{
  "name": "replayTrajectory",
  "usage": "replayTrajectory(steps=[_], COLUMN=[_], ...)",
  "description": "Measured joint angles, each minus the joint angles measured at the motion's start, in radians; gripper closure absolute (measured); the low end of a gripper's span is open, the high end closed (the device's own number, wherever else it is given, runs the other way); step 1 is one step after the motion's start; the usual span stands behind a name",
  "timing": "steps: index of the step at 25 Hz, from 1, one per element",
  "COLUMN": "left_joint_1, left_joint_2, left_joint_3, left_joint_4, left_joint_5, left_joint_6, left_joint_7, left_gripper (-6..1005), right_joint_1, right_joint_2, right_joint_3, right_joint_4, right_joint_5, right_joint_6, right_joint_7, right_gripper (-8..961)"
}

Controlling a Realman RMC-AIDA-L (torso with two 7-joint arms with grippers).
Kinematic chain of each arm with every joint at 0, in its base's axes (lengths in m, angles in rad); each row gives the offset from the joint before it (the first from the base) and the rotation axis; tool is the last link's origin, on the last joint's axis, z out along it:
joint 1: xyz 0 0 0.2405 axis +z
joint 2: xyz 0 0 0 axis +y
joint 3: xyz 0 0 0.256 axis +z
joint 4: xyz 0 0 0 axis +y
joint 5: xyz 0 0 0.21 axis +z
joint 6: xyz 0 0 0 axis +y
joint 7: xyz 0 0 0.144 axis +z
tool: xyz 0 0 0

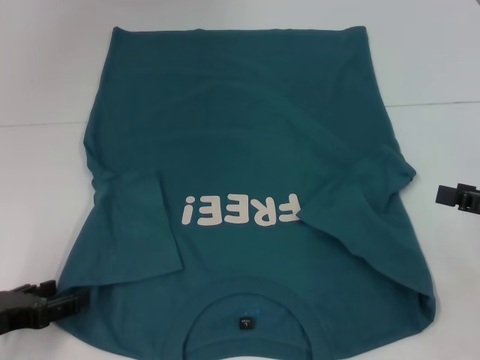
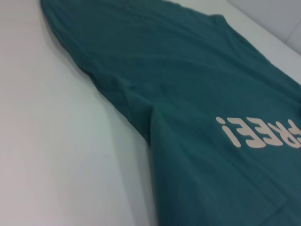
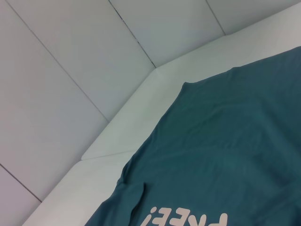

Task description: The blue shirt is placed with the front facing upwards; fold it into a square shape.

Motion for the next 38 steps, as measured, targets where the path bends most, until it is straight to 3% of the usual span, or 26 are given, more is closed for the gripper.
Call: replayTrajectory(steps=[6, 9, 20, 27, 29, 32, 38], left_joint_1=[-0.001, 0.007, 0.015, 0.015, 0.015, 0.014, 0.009], left_joint_2=[-0.012, -0.023, -0.041, -0.04, -0.042, -0.048, -0.049], left_joint_3=[0.0, -0.006, -0.001, -0.009, -0.01, -0.01, -0.009], left_joint_4=[0.025, 0.063, 0.105, 0.111, 0.123, 0.147, 0.158], left_joint_5=[0.027, 0.028, 0.038, 0.037, 0.033, 0.033, 0.028], left_joint_6=[0.016, 0.032, 0.041, 0.048, 0.064, 0.092, 0.11], left_joint_7=[-0.002, 0.0, -0.003, -0.011, -0.025, -0.04, -0.057], left_gripper=[155, 390, 638, 877, 916, 954, 953], right_joint_1=[-0.002, -0.002, -0.001, -0.001, -0.001, -0.001, -0.001], right_joint_2=[0.0, 0.0, 0.0, -0.011, -0.024, -0.063, -0.181], right_joint_3=[0.002, 0.005, 0.009, 0.023, 0.031, 0.042, 0.042], right_joint_4=[0.0, 0.0, 0.0, -0.006, -0.01, -0.026, -0.043], right_joint_5=[-0.002, -0.003, -0.001, 0.001, 0.002, -0.007, -0.108], right_joint_6=[-0.005, -0.007, -0.014, -0.025, -0.057, -0.137, -0.249], right_joint_7=[0.002, 0.002, 0.008, 0.037, 0.073, 0.159, 0.33], right_gripper=[73, 76, 87, 94, 96, 100, 106])
